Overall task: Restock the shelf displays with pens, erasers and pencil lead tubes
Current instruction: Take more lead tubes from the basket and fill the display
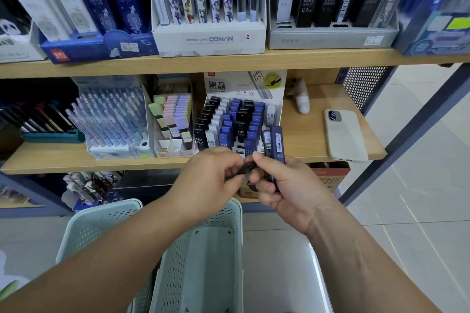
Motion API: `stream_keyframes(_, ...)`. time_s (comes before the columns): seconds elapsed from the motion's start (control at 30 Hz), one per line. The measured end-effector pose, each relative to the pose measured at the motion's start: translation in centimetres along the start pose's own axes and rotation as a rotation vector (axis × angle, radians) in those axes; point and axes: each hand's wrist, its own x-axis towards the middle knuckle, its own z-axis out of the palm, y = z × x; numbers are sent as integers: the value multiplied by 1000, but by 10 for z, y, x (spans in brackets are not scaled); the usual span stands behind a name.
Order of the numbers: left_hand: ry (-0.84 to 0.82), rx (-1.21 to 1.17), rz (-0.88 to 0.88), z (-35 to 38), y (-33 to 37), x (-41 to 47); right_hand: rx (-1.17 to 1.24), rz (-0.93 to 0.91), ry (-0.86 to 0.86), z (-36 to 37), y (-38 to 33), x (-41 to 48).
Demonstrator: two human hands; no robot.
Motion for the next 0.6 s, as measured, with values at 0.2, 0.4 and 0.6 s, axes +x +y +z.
stream_keyframes(0.2, 82, -370, -350, 6, -24, -11, 73, -19, 206, -12, -4, 7)
stream_keyframes(0.4, 302, -498, -356, -13, -19, 17, 126, -42, 280, -20, -6, 13)
stream_keyframes(0.6, 278, -340, -237, -20, -27, 53, 153, -49, 296, -21, -6, 15)
